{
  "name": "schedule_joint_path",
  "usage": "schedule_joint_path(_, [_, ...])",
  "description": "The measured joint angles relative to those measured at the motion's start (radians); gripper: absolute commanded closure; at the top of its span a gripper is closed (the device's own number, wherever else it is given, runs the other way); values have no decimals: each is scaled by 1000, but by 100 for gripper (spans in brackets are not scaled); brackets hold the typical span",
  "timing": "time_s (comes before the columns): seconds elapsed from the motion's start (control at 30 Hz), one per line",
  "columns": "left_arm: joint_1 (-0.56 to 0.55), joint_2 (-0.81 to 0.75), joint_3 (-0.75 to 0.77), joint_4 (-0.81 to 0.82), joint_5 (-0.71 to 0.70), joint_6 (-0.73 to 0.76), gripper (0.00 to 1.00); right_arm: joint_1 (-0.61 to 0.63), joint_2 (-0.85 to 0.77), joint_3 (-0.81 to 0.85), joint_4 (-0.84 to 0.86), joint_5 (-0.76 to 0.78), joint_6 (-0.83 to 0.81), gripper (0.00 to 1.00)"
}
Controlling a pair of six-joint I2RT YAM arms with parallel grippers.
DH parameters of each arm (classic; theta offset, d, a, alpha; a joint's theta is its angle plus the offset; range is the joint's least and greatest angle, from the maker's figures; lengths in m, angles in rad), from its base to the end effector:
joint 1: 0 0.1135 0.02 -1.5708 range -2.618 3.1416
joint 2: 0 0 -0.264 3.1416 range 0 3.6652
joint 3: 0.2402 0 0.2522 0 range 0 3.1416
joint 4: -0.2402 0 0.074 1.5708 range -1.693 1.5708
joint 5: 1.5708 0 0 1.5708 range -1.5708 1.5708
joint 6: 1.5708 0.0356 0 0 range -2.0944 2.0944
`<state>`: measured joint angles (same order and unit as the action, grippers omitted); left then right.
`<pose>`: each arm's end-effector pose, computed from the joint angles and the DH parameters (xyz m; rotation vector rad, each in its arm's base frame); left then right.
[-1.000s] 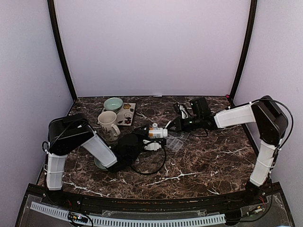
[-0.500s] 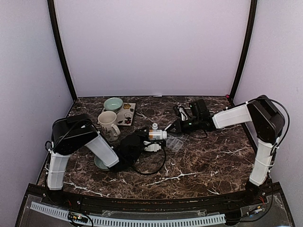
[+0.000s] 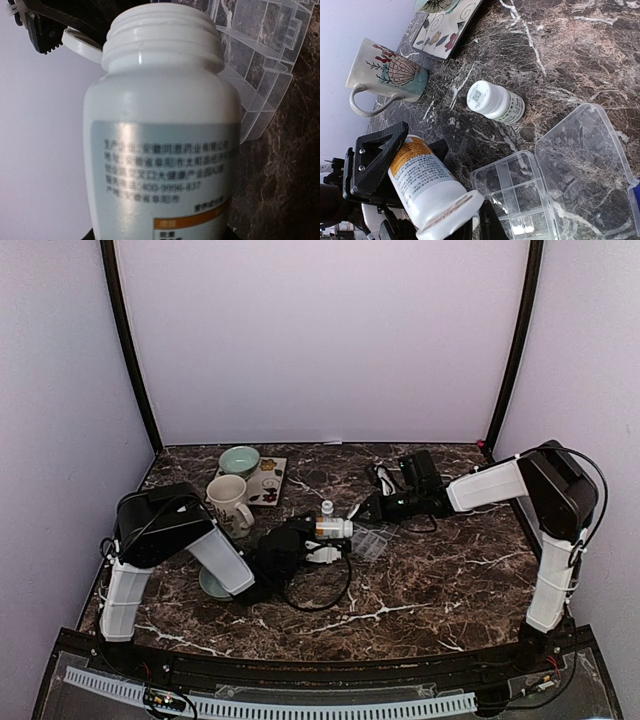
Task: Sort the pills into containers
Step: Pour the pill into the compartment of the pill container.
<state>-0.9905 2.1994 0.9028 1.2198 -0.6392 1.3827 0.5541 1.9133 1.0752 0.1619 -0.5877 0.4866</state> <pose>0.2379 -0.3242 0.0996 1.3183 1.0694 0.8197 0.3280 0.2262 0.1553 -0.4247 2.3620 1.1900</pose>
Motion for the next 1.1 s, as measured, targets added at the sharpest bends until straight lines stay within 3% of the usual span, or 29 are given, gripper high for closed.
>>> schedule_joint_path(1.1, [-26,15,15,-42,-7,82,100,-8,1,-8,33,-18,-7,93])
